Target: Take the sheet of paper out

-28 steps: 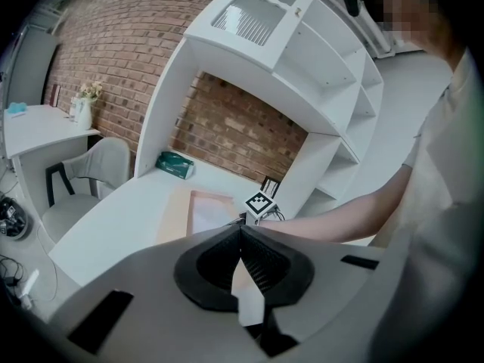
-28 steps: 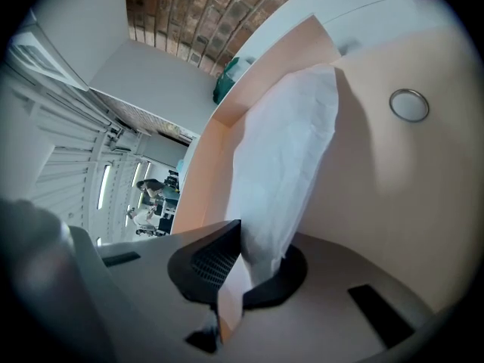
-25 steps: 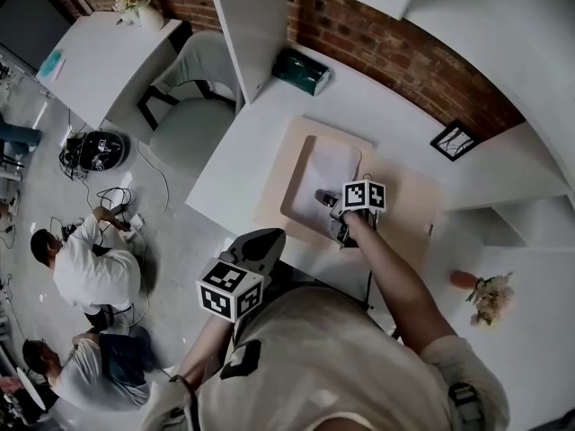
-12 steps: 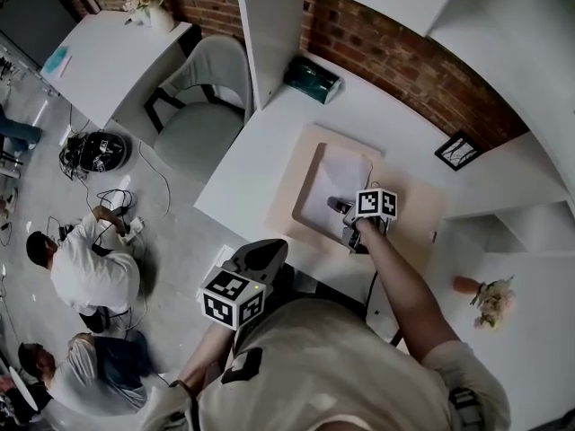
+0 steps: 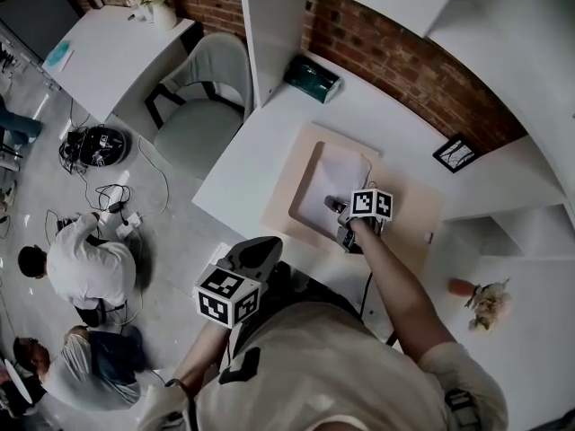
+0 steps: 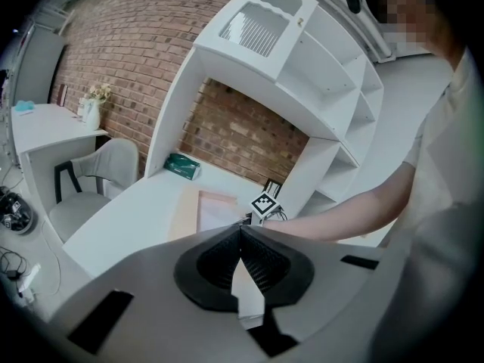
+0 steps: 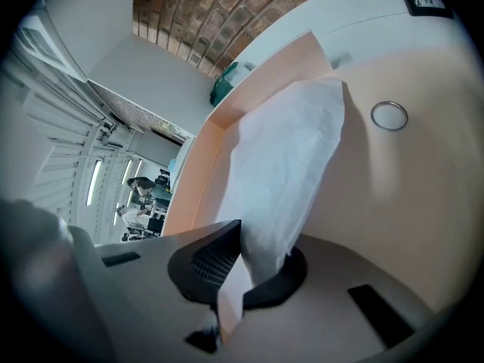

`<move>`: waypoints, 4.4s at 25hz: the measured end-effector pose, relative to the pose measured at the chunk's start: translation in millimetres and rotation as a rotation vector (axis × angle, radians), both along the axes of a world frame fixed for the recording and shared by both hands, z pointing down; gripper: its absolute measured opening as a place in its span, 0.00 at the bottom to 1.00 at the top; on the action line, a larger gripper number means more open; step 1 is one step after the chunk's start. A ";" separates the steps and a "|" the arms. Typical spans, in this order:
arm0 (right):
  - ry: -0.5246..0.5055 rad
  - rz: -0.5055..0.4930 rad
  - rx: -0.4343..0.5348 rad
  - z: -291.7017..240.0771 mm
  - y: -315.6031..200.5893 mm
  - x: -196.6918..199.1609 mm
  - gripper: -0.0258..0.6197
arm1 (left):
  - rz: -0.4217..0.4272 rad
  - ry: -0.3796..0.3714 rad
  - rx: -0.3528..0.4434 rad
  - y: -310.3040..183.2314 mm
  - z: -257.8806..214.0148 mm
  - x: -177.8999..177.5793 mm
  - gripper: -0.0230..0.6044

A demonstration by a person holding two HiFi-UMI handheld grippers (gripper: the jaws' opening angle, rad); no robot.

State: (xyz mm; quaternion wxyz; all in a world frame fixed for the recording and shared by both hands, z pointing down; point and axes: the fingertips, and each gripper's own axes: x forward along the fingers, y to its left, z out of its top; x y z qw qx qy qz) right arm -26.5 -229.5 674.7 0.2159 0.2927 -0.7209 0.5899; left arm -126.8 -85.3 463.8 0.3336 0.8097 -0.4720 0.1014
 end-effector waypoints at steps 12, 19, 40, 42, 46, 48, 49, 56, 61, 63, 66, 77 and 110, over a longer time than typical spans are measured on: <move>-0.088 -0.019 -0.033 -4.8 0.6 2.6 0.08 | -0.044 -0.021 -0.014 5.6 -6.8 41.9 0.06; -0.133 0.004 -0.051 -7.8 2.1 11.4 0.08 | -0.064 -0.037 -0.007 8.6 -12.2 54.1 0.06; -0.166 0.042 -0.059 -9.5 8.7 36.7 0.08 | -0.053 -0.055 -0.013 19.3 -3.4 80.8 0.06; -0.175 0.053 -0.064 -10.4 8.9 40.0 0.08 | -0.055 -0.058 -0.009 20.0 -5.3 80.0 0.06; -0.194 0.083 -0.069 -11.8 5.9 46.2 0.08 | -0.056 -0.065 0.000 21.6 -7.0 78.8 0.06; -0.197 0.093 -0.066 -11.9 4.9 48.1 0.08 | -0.059 -0.065 0.002 23.5 -6.8 78.3 0.06; -0.197 0.097 -0.065 -11.8 4.8 48.7 0.08 | -0.059 -0.064 0.001 24.7 -6.3 78.1 0.06; -0.202 0.122 -0.061 -12.5 5.4 53.0 0.08 | -0.039 -0.067 0.004 28.8 -7.1 79.1 0.06; -0.194 0.129 -0.058 -11.4 7.4 57.8 0.08 | -0.028 -0.062 0.004 28.7 -6.5 80.6 0.06; -0.187 0.134 -0.057 -11.4 7.9 61.3 0.08 | -0.015 -0.058 0.003 27.0 -6.4 83.4 0.06; -0.181 0.141 -0.056 -11.0 9.0 66.8 0.08 | 0.004 -0.053 0.005 24.5 -6.1 87.8 0.06; -0.152 0.140 -0.035 -10.2 10.6 82.2 0.08 | 0.043 -0.041 0.008 19.5 -4.4 96.1 0.06; -0.195 0.078 -0.101 -11.0 18.5 112.6 0.08 | 0.078 -0.038 0.008 17.3 -3.8 111.5 0.06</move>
